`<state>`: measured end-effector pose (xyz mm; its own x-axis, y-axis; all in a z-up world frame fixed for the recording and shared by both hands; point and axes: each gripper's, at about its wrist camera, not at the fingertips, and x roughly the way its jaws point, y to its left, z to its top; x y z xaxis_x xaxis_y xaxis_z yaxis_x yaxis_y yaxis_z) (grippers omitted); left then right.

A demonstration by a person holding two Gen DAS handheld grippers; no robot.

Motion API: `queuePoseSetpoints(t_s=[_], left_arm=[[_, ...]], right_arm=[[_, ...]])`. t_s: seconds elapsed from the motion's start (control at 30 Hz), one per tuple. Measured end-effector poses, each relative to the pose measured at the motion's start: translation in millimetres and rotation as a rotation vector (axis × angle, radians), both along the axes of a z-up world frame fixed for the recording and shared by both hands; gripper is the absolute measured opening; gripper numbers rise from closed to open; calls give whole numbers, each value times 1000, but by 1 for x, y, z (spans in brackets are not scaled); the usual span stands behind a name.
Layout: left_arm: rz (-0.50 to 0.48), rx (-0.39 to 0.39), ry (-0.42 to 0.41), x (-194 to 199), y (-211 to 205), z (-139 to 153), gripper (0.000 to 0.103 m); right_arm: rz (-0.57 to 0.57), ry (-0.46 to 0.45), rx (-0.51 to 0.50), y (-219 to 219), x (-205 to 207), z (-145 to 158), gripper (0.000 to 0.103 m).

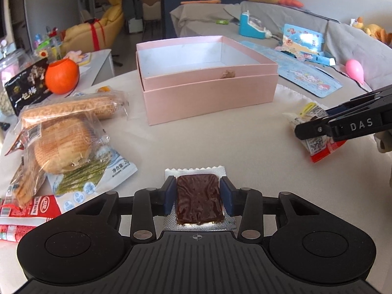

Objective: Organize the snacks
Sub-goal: 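Lower both held snacks into the pink box and open both tools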

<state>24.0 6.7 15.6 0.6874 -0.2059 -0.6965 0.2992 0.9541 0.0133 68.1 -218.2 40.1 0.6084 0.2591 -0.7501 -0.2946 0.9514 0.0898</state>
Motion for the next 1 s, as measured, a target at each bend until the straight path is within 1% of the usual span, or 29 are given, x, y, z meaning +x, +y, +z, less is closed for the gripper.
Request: queuePoseSetpoints(t_s=[0.07, 0.13, 0.23, 0.3, 0.37, 0.43, 0.47, 0.5, 0.53, 0.57, 0.6, 0.63, 0.7, 0.77, 0.83, 0.9, 0.97, 1.0], left_arm=[[-16, 12, -13, -4, -2, 2, 43], [-24, -3, -25, -8, 0, 8, 43], [-28, -84, -42, -7, 8, 30, 43], [-21, -127, -93, -2, 14, 55, 43], [-11, -157, -149, 10, 17, 79, 43], [5, -189, -211, 31, 18, 105, 43], [16, -215, -236, 44, 19, 114, 43], [30, -257, -241, 63, 20, 122, 44], [45, -300, -219, 80, 22, 125, 44], [60, -349, -180, 100, 23, 125, 43], [69, -391, -145, 116, 24, 121, 43], [77, -408, -130, 123, 24, 117, 43], [87, -384, -124, 124, 22, 108, 43], [88, -369, -131, 114, 24, 103, 43], [103, -365, -135, 98, 31, 98, 43], [154, -311, -128, 78, 47, 93, 43], [232, -248, -102, 58, 67, 86, 43], [274, -223, -76, 48, 83, 82, 43]], right_arm=[[-9, -8, 10, -10, -4, 3, 49], [-17, -22, 22, -17, -7, 7, 49], [-13, -47, 51, -21, -7, 18, 49], [9, -86, 71, -18, -5, 31, 49], [27, -126, 94, -12, 4, 48, 49], [32, -172, 125, -5, 19, 68, 49], [32, -200, 141, 0, 30, 80, 49], [31, -225, 162, 3, 42, 91, 49], [26, -249, 184, 6, 58, 101, 53], [16, -253, 183, 9, 71, 109, 57], [-5, -241, 165, 12, 84, 113, 69], [-31, -234, 151, 12, 92, 114, 72], [-66, -223, 138, 8, 89, 111, 72], [-28, -219, 146, 2, 70, 99, 72], [-2, -231, 96, 0, 46, 81, 72], [12, -232, 34, 4, 28, 63, 72], [43, -197, 10, 10, 14, 44, 72], [65, -172, 10, 13, 10, 36, 72]])
